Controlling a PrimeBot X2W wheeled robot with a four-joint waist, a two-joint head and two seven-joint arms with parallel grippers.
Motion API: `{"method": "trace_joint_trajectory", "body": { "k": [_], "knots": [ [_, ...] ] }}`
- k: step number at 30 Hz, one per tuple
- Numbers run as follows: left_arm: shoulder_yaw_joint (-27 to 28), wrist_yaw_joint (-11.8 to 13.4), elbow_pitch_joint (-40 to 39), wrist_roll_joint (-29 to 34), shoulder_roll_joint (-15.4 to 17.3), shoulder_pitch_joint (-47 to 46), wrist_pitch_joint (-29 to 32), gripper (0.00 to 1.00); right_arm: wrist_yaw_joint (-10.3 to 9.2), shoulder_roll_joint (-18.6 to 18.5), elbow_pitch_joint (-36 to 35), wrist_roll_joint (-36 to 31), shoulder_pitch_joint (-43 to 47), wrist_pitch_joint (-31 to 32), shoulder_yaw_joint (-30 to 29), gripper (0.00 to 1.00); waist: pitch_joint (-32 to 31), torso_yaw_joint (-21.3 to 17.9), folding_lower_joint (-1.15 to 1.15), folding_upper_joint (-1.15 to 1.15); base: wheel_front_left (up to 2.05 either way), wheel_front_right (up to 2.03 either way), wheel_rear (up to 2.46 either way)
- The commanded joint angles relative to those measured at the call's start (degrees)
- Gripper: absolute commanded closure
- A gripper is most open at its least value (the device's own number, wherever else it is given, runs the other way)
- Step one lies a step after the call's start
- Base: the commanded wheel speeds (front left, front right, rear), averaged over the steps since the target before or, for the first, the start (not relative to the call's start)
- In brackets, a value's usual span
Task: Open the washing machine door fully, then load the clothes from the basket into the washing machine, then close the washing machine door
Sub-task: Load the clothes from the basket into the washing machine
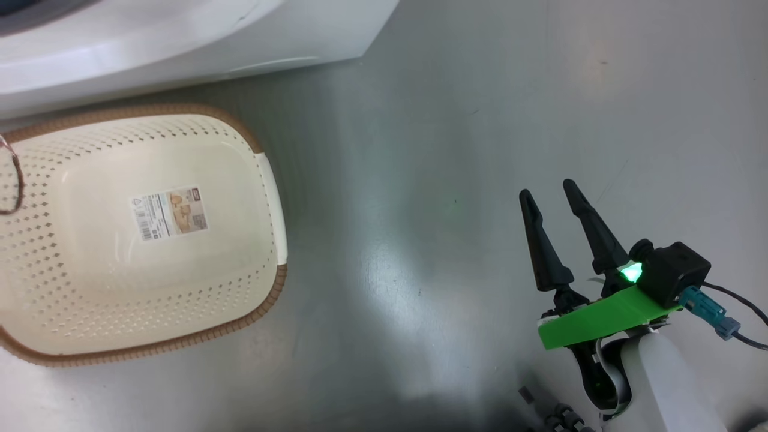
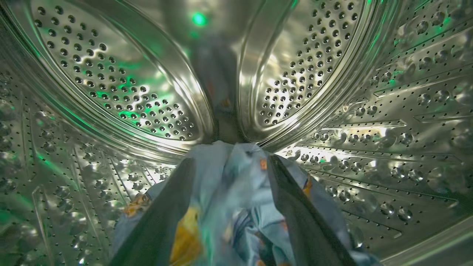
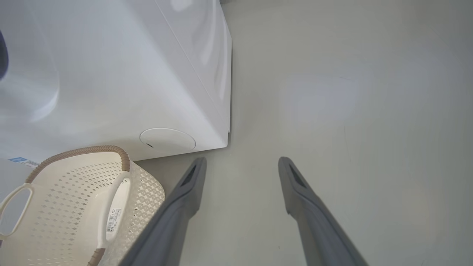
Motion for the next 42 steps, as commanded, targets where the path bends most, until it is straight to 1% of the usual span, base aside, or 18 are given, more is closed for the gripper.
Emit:
{"method": "trace_joint_trajectory", "body": {
  "k": [1,10,18,25,31,42],
  "knots": [
    [0.2,-0.2,-0.3,-0.4,2.4,1.0,-0.7,0.0,0.09,0.1,-0.7,0.9,1.2,-0.4,1.3,0.0,-1.2,0.3,0.0,0.0,0.0,0.0,0.0],
    [-0.7,-0.2,0.2,-1.3,0.5,4.9,-2.0,0.0,0.09,0.1,0.4,0.5,0.5,-0.4,0.3,0.0,-4.4,1.9,0.0,0.0,0.0,0.0,0.0],
    [-0.3,0.0,-1.4,-1.1,-1.3,9.9,-2.5,0.0,0.09,0.1,1.5,-0.2,0.5,-0.4,-0.2,0.0,-8.2,3.6,0.0,0.0,0.0,0.0,0.0],
    [1.2,1.1,-5.7,-0.3,-3.1,15.1,-2.5,0.0,0.09,0.1,2.6,-0.5,0.8,-0.4,-0.7,0.0,-11.3,5.0,0.0,0.0,0.0,0.0,0.0],
    [2.4,1.9,-8.6,0.6,-3.7,19.1,-2.5,0.0,0.09,0.1,3.2,-0.5,1.2,-0.4,-0.9,0.0,-13.8,5.7,0.0,0.0,0.0,0.0,0.0],
    [4.9,3.3,-17.3,3.4,-5.2,31.6,-2.5,0.0,0.09,0.1,4.5,-0.9,3.0,-0.4,-0.9,0.0,-20.5,6.8,0.0,0.0,0.0,0.0,0.0]
  ]
}}
